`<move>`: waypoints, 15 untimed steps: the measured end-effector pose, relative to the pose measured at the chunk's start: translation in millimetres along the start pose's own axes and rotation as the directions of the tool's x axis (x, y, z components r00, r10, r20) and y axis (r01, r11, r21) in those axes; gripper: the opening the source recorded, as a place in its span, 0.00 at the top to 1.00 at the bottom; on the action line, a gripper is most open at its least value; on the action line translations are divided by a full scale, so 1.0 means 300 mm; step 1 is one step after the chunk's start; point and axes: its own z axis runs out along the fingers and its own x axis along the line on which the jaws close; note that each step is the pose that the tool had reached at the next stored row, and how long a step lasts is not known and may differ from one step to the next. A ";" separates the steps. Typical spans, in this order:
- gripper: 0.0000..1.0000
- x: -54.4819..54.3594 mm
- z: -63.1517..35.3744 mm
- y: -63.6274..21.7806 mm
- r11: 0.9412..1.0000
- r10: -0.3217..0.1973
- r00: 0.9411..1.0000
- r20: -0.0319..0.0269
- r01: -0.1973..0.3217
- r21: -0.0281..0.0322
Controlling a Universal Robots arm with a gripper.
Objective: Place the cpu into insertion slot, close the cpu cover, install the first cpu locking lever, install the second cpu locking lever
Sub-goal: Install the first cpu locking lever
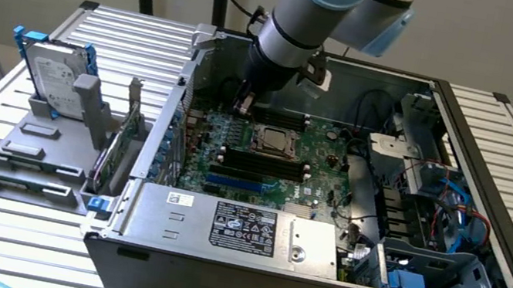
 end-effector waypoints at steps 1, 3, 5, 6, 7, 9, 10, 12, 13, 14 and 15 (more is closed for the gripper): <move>0.89 0.000 0.000 0.000 1.000 0.009 1.000 -0.005 -0.009 0.000; 0.89 0.000 -0.001 0.000 1.000 0.031 0.999 -0.012 -0.031 -0.002; 0.89 0.000 0.000 0.000 0.999 0.053 0.998 -0.020 -0.053 -0.003; 0.89 0.000 0.000 0.000 0.998 0.065 0.998 -0.024 -0.065 -0.004; 0.89 0.000 0.000 0.000 0.997 0.074 0.997 -0.028 -0.075 -0.004; 0.89 0.000 -0.001 -0.001 0.996 0.092 0.995 -0.038 -0.093 -0.003; 0.89 0.000 -0.001 -0.001 0.995 0.100 0.994 -0.044 -0.100 -0.001; 0.89 0.000 -0.002 -0.003 0.993 0.115 0.992 -0.057 -0.115 0.002; 0.89 0.000 -0.003 -0.004 0.993 0.122 0.991 -0.063 -0.122 0.004; 0.89 0.000 -0.003 -0.004 0.992 0.130 0.989 -0.070 -0.130 0.006; 0.89 0.000 -0.004 -0.005 0.991 0.136 0.988 -0.076 -0.136 0.009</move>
